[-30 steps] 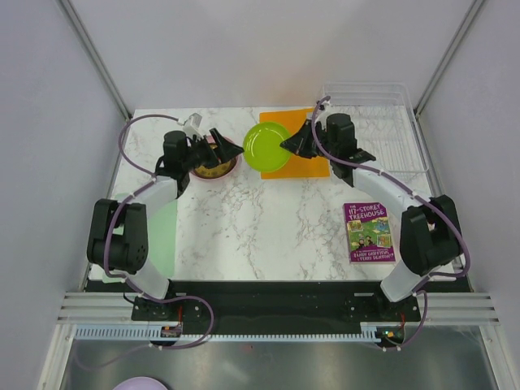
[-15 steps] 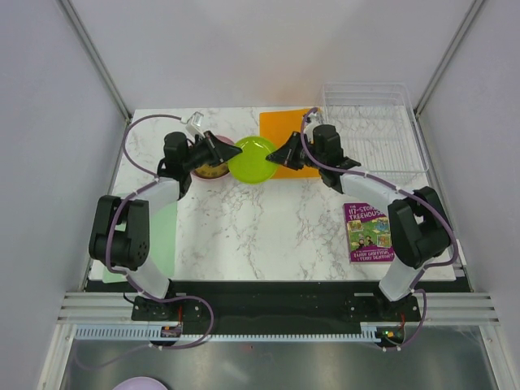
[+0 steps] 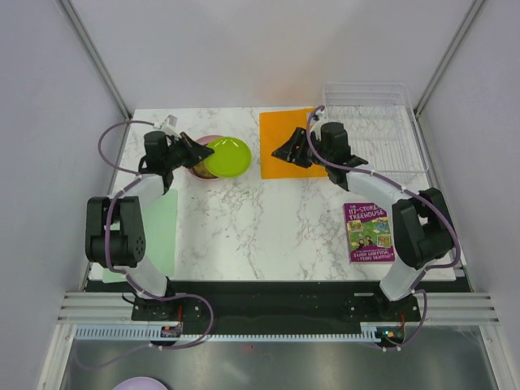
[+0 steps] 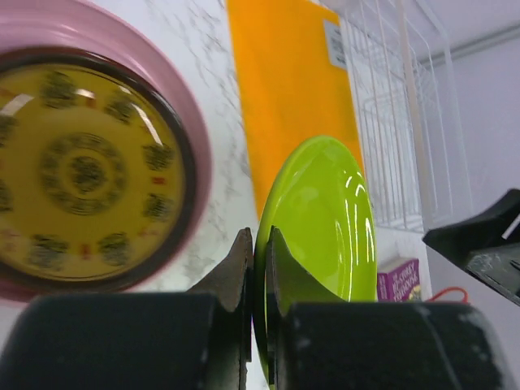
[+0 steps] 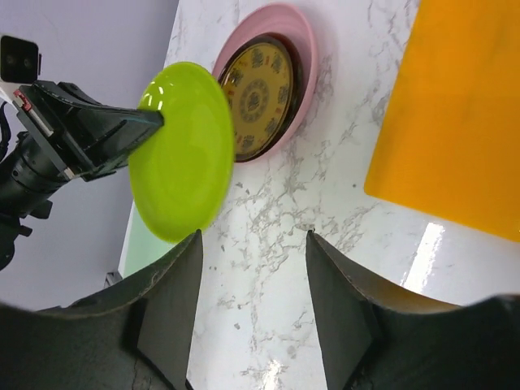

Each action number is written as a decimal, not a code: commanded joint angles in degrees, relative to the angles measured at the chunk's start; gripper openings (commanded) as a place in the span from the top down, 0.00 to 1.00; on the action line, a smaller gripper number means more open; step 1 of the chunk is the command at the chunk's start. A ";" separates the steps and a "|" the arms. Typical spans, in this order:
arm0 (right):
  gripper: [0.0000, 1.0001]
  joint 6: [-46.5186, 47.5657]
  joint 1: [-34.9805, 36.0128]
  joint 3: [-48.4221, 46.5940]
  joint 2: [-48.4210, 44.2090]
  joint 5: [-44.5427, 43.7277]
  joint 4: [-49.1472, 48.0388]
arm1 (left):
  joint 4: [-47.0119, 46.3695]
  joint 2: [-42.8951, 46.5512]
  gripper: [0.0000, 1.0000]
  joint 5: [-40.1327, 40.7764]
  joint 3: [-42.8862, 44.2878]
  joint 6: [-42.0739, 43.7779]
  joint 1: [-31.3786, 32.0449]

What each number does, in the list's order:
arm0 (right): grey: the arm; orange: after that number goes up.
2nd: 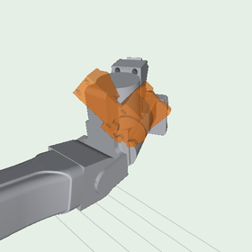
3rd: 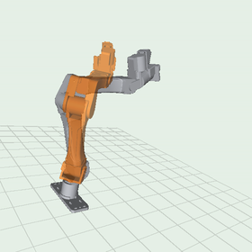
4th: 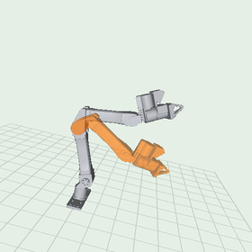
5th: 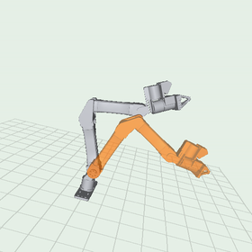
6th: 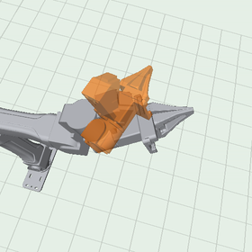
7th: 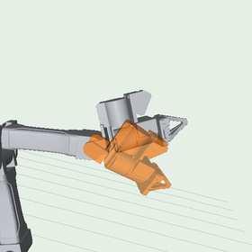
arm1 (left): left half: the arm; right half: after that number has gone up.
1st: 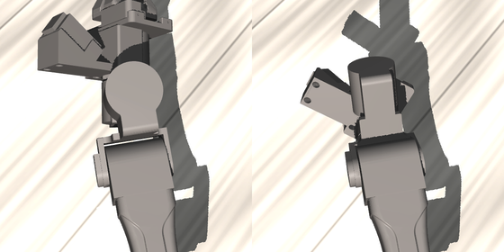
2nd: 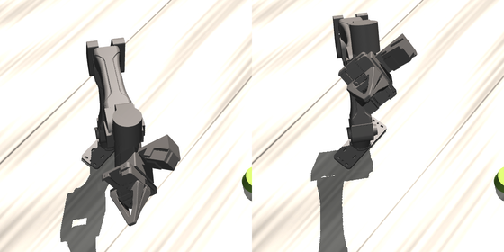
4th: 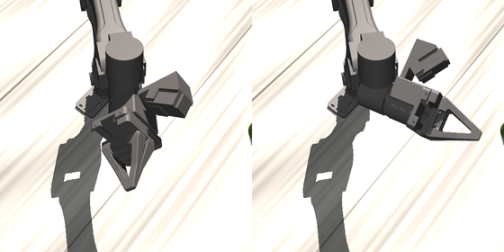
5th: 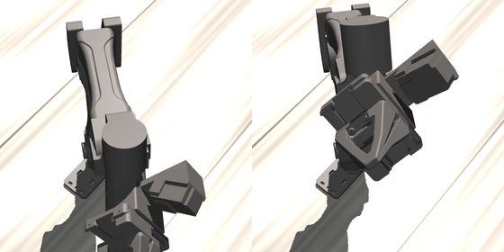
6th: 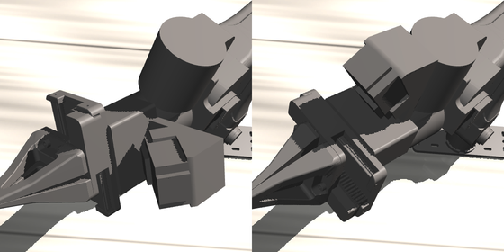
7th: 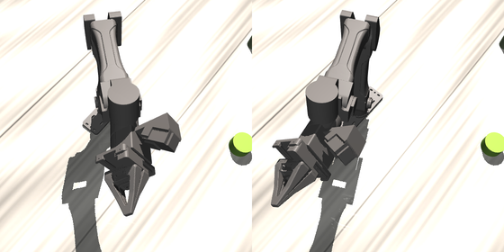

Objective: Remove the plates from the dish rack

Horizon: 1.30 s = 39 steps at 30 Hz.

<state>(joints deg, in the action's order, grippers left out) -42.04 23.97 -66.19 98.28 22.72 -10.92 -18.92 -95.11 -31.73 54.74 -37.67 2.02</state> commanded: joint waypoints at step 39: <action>0.39 7.68 -6.21 2.30 -2.74 2.24 6.35 | 2.30 -19.15 0.43 9.93 12.59 4.62 -7.56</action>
<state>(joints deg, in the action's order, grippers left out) -35.53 18.09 -63.44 96.68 23.73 -4.58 -15.53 -113.93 -22.50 65.54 -34.48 -5.50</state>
